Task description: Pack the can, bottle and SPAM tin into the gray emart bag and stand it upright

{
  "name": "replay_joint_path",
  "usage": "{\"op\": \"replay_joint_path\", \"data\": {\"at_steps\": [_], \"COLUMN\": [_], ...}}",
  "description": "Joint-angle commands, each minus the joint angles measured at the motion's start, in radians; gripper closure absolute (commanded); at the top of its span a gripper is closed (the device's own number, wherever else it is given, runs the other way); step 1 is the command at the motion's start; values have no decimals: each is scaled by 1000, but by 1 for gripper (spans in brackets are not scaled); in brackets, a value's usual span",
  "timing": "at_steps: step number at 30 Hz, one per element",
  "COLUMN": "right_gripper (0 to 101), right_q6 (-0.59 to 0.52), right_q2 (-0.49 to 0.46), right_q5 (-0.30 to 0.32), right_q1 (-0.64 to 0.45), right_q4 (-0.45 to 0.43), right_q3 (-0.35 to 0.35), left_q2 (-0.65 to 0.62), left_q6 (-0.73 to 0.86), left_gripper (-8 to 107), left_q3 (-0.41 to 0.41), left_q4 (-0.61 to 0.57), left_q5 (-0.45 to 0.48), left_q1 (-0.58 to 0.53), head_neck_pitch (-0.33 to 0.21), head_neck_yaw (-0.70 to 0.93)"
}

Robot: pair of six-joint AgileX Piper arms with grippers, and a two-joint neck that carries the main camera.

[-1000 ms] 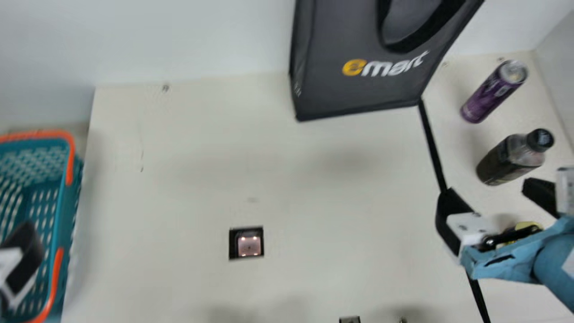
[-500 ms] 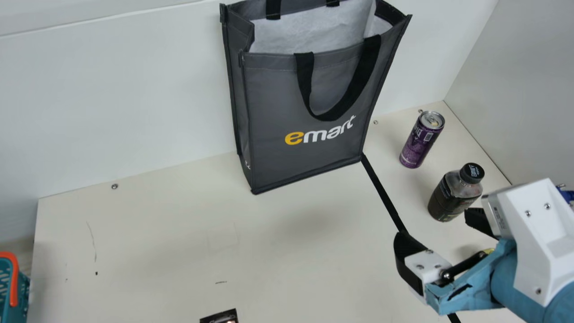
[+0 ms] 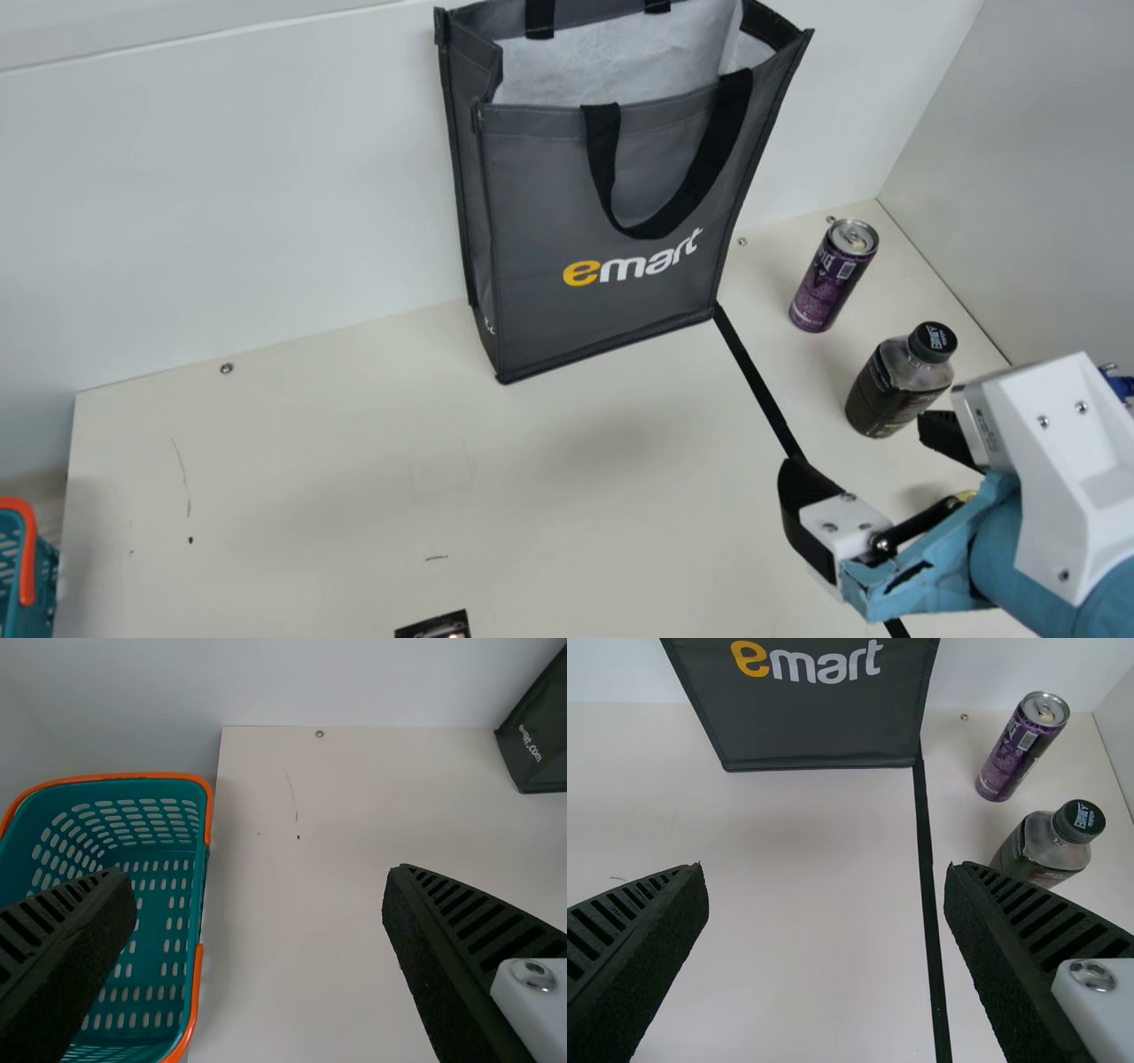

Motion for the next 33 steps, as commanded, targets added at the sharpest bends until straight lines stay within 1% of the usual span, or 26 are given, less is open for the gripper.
{"op": "replay_joint_path", "data": {"at_steps": [1,33], "right_gripper": [6,6], "right_q6": [0,0], "right_q2": [0,0], "right_q5": [0,1], "right_q1": [0,0], "right_q4": [0,0], "right_q3": [0,0], "left_q2": [0,0], "left_q6": [0,0], "left_gripper": [9,9], "left_q3": [0,0], "left_q4": [0,0], "left_q5": [0,0], "left_q1": [0,0], "head_neck_pitch": [-23,-23], "head_neck_yaw": [-1,-1]}}
